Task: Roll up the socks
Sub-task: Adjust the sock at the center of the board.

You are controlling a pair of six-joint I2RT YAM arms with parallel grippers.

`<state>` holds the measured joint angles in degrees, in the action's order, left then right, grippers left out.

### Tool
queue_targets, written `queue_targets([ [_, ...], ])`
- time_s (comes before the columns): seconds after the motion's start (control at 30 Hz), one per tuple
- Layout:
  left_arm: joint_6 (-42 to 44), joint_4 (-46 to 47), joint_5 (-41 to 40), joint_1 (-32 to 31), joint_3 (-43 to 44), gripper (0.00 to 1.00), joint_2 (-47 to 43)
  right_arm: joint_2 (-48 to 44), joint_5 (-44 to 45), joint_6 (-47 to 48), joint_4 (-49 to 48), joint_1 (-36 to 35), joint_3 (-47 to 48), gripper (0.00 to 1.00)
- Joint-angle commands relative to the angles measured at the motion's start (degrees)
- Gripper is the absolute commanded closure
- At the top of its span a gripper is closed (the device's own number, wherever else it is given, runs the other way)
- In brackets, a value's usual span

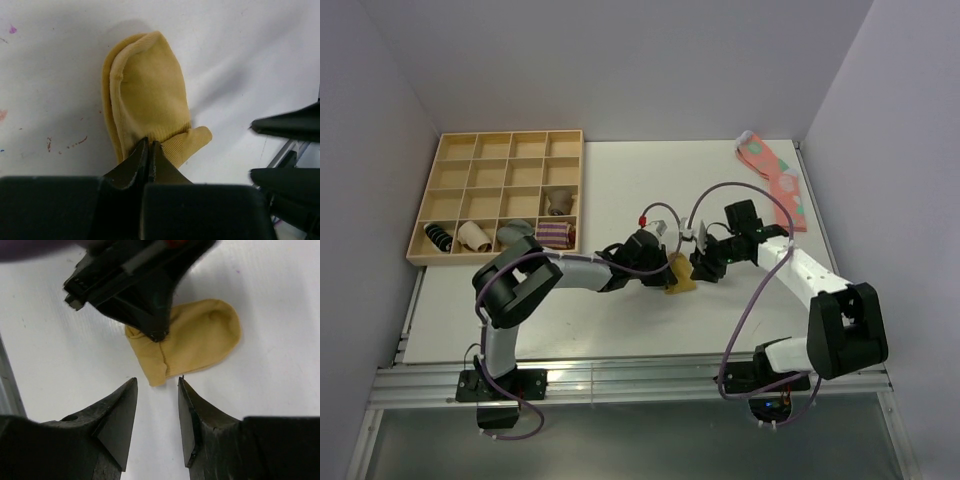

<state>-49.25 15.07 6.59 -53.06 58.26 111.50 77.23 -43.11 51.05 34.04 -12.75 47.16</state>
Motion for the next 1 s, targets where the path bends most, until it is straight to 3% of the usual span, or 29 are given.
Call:
queue_targets([
  [0.0, -0.31, -12.52, 3.86, 1.20, 0.18, 1.00, 2.75, -2.78, 5.31, 3.01, -5.64, -4.29, -4.43, 0.55],
  [0.47, -1.55, -14.01, 13.53, 5.33, 1.59, 1.00, 4.77, -6.30, 14.01, 4.06, -19.36, -12.20, -14.54, 0.58],
  [0.97, -0.84, -16.48, 15.73, 5.86, 4.41, 1.00, 7.15, -8.50, 17.36, 2.92, -25.34, -18.53, -18.59, 0.58],
])
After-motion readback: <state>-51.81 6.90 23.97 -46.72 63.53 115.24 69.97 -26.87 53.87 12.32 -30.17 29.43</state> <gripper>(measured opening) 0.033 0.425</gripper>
